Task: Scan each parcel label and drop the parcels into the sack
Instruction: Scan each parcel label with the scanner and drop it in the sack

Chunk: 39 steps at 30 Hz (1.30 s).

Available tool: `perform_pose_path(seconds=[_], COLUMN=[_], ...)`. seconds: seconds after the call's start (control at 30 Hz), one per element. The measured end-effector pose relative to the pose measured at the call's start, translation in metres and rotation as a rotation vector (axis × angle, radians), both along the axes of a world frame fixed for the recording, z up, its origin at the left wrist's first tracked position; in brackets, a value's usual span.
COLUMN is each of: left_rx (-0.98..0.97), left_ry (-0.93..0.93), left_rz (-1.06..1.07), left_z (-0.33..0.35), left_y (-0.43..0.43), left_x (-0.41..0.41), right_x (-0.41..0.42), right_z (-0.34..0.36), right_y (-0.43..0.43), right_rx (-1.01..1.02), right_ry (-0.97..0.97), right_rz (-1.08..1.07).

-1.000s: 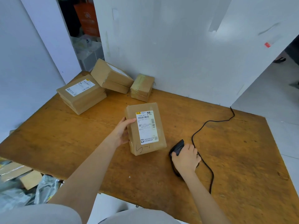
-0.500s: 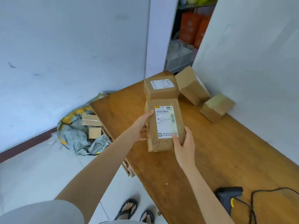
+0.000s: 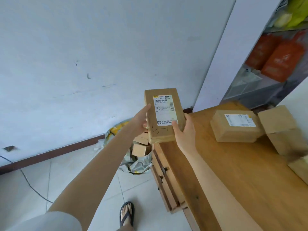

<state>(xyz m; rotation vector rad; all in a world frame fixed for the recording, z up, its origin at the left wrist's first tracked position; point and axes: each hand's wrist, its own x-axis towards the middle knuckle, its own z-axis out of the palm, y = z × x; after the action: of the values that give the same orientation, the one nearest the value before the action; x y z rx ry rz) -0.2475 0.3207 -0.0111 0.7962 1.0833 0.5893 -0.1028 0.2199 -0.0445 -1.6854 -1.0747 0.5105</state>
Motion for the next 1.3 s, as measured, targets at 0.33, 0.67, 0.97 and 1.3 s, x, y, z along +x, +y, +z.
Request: perform_pose_path(seconds=[0.33,0.67,0.97,1.3], left_rx=[0.13,0.07,0.115,0.224], left_ry=[0.162,0.239,0.344,0.618], left_rz=[-0.14,-0.206,-0.287,-0.564], left_z=[-0.006,-0.048,-0.1,-0.135], left_y=[0.18,0.303,0.401,0.49], left_x=[-0.078,-0.031,-0.024,-0.076], right_x=[-0.056,-0.014,0.0,-0.065], right_z=[0.004,-0.049,-0.081,-0.115], right_y=[0.186,0.308,0.383,0.388], right_rx=[-0.103,-0.269,-0.563,-0.827], right_ry=[0.049,0.089,0.097,0.113], right_rz=[0.024,-0.041,0.137,-0.094])
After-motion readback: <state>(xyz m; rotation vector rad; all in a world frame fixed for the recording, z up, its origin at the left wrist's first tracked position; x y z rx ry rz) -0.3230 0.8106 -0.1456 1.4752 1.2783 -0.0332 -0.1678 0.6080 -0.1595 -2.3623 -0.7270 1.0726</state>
